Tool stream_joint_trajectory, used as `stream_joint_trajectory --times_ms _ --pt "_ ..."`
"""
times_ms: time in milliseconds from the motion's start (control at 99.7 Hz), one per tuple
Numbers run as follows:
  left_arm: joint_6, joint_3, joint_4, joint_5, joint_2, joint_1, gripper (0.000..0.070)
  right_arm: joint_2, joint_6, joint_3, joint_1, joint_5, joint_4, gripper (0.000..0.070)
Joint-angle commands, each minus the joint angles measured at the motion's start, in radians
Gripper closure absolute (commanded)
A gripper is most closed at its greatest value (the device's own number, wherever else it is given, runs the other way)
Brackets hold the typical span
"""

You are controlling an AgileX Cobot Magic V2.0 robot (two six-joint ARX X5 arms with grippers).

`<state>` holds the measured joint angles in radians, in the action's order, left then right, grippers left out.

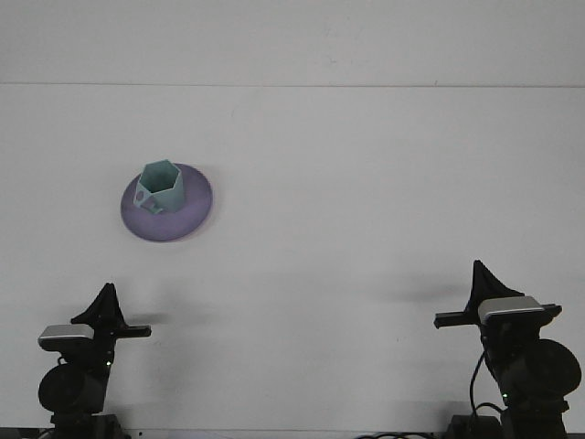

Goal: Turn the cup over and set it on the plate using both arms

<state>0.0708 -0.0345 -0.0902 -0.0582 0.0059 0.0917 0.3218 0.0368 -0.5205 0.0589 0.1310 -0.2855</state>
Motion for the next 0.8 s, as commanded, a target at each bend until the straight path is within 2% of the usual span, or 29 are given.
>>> stream_joint_trajectory --times_ms 0,582,662,792 --pt "0.015 0.020 0.004 -0.011 -0.003 -0.001 0.0685 -0.001 -0.011 -0.006 0.000 -0.001 0.012 0.0700" --pt "0.017 0.020 0.008 -0.010 -0.003 0.000 0.0685 -0.001 -0.010 -0.005 0.000 -0.001 0.019 0.0700" --pt "0.017 0.020 0.008 -0.010 -0.003 0.000 0.0685 -0.001 0.072 0.009 0.000 -0.015 0.070 0.0700" --pt "0.017 0.020 0.007 -0.010 -0.003 0.000 0.0685 -0.050 0.076 0.145 -0.021 0.001 0.235 0.0700"
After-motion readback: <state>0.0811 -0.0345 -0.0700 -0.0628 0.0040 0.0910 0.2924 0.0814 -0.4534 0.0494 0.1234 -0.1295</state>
